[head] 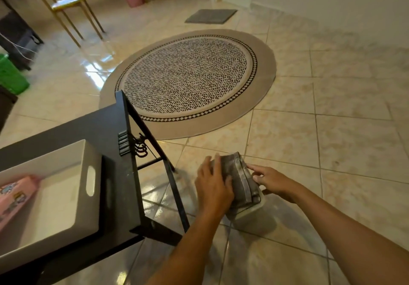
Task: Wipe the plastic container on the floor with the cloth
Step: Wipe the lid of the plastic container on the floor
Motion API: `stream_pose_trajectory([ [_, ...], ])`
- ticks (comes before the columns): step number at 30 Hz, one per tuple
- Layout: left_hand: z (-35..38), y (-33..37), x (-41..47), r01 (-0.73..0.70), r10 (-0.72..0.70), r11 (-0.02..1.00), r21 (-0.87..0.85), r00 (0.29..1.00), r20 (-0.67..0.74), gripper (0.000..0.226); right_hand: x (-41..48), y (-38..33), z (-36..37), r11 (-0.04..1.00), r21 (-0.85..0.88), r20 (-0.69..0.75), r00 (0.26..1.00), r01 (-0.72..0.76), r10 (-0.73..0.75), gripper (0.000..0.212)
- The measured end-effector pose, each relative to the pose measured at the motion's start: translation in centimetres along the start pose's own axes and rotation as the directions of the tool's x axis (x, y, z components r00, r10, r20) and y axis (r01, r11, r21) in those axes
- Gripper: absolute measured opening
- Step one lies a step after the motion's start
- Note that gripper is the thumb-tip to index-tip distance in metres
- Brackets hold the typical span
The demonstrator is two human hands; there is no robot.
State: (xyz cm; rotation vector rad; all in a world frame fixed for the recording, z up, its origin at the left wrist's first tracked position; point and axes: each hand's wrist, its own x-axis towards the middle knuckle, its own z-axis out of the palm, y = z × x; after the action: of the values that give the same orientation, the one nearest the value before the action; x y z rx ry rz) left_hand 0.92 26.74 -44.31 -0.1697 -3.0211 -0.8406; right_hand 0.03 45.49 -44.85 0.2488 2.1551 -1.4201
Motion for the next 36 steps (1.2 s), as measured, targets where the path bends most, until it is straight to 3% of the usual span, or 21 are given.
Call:
stream_pose_trajectory([
  [1,0.5,0.0,-0.6,-0.090,0.086,0.993,0.082,0.995,0.054,0.069,0.0,0.2,0.4,1.000,0.024,-0.007,1.000,0.000,0.000,0.049],
  [3,1.5,-0.3,-1.3,-0.145,0.119,0.972,0.183,0.982,0.147,0.065,-0.2,0.7,1.3,0.997,0.074,-0.006,1.000,0.021,-0.021,0.047],
  [8,2.6,-1.0,-1.3,-0.100,0.057,0.974,0.206,0.977,0.207,0.064,-0.3,2.4,3.2,0.969,0.217,-0.049,0.993,0.114,-0.105,0.046],
  [12,2.7,-0.7,-1.4,-0.082,0.026,0.969,0.233,0.972,0.235,0.078,-0.1,3.5,4.4,0.956,0.242,-0.100,0.984,0.165,-0.144,0.048],
  [21,2.3,-0.2,-0.9,-0.113,0.060,0.974,0.194,0.964,0.261,0.071,0.3,3.8,4.9,0.956,0.208,-0.131,0.974,0.208,-0.183,0.049],
  [28,2.6,-0.9,-0.3,-0.110,0.079,0.980,0.168,0.980,0.182,0.066,0.3,3.0,6.2,0.944,0.221,-0.225,0.955,0.244,-0.195,0.045],
  [33,1.9,-1.9,0.4,-0.080,0.072,0.994,0.079,0.992,0.101,0.059,0.6,2.8,6.9,0.956,0.138,-0.270,0.938,0.260,-0.217,0.046],
  [36,2.0,-1.3,-1.1,-0.110,0.097,0.989,0.094,0.986,0.134,0.058,0.7,3.0,6.9,0.961,0.142,-0.287,0.939,0.236,-0.188,0.046],
])
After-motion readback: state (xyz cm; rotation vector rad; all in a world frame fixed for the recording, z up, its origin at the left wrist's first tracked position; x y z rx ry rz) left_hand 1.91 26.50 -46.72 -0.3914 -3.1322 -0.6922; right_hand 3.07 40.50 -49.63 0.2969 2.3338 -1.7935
